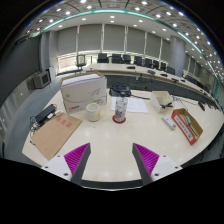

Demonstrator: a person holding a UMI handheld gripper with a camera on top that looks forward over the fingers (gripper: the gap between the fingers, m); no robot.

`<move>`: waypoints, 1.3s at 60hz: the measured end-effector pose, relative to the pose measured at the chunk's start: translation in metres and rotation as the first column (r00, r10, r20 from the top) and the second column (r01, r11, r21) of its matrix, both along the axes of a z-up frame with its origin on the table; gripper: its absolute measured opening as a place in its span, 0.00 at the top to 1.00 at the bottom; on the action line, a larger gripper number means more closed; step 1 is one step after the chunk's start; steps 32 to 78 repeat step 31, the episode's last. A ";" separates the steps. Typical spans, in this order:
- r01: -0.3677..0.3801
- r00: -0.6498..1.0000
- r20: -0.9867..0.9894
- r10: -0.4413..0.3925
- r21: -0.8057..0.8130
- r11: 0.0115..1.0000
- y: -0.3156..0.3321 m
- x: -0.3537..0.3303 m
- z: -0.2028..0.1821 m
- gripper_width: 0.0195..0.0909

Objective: Pour water

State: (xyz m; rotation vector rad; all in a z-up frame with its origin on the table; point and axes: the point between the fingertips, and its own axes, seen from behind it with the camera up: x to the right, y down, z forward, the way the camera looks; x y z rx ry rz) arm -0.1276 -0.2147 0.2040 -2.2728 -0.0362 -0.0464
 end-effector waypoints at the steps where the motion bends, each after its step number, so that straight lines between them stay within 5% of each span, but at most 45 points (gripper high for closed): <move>1: 0.006 1.000 0.001 -0.006 0.000 1.000 -0.005 0.000 0.002 0.07; 27: 0.036 0.998 0.044 -0.036 -0.005 0.999 -0.071 -0.008 0.013 0.07; 78: 0.040 0.997 0.059 -0.039 -0.004 0.999 -0.072 -0.007 0.011 0.07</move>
